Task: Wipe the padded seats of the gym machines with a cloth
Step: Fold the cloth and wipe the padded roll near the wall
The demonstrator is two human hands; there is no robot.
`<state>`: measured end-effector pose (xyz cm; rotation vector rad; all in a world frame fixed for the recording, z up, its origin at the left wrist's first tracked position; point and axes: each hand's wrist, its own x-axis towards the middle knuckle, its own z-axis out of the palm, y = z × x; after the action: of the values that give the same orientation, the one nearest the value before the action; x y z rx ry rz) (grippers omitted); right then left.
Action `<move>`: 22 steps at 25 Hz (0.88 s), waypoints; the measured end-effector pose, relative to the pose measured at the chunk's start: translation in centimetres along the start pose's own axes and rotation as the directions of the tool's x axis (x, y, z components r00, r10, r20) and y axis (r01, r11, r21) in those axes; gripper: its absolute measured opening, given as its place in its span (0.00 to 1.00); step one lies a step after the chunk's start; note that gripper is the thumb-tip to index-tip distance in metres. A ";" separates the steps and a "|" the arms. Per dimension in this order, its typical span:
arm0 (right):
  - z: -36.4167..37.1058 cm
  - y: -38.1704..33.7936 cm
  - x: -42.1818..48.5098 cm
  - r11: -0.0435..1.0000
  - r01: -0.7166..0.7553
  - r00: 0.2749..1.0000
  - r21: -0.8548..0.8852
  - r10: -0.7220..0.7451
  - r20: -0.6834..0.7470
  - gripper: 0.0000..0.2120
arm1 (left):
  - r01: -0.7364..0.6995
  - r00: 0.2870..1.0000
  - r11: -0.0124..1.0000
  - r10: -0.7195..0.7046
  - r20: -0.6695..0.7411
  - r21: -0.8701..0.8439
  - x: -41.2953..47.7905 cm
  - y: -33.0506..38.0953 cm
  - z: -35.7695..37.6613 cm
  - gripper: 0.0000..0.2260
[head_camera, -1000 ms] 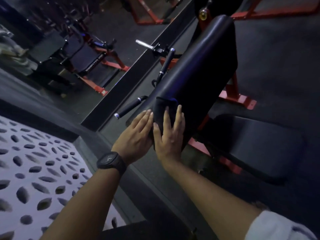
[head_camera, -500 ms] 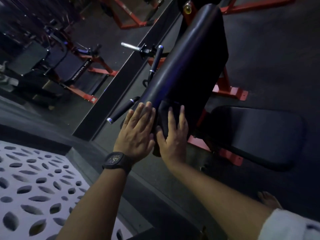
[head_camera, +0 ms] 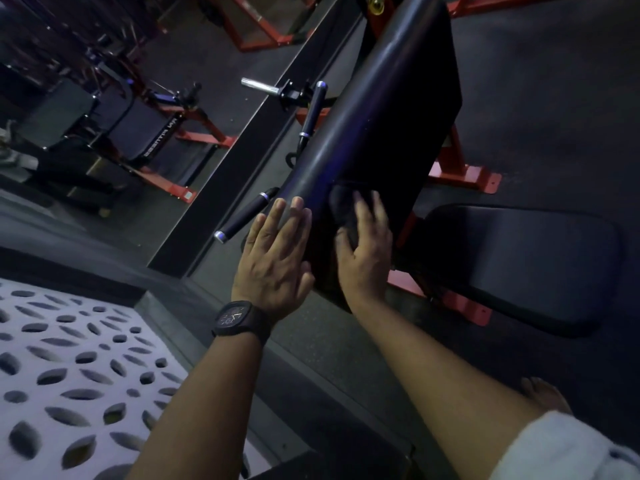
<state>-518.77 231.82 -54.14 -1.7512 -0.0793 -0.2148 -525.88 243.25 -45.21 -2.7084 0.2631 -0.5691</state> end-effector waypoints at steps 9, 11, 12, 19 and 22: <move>-0.3 2.4 0.4 0.997 -0.002 0.999 0.081 -0.002 0.045 0.33 | 0.026 0.999 0.999 -0.025 -0.028 0.035 -0.2 0.2 0.4 0.32; 0.7 1.6 0.1 0.880 -0.438 0.893 0.186 0.449 -0.020 0.34 | 0.031 0.999 0.999 -0.029 -0.026 0.044 -0.1 0.3 0.5 0.32; 0.7 0.8 -1.2 0.870 -0.471 0.879 0.146 0.477 -0.008 0.34 | 0.031 0.999 0.999 -0.030 -0.031 0.041 -0.1 0.3 0.5 0.32; 0.2 3.5 -0.4 0.935 -0.277 0.957 0.220 0.288 -0.019 0.33 | 0.017 0.997 0.999 -0.014 -0.074 0.044 -0.1 0.3 0.6 0.30; 0.4 1.2 -3.2 0.913 -0.364 0.926 0.183 0.376 -0.032 0.35 | 0.022 0.998 0.999 -0.020 -0.067 0.032 0.0 0.4 0.6 0.30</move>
<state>-521.69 232.15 -55.99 -1.5485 0.2756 0.0129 -525.71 243.09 -45.89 -2.6669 0.2405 -0.6646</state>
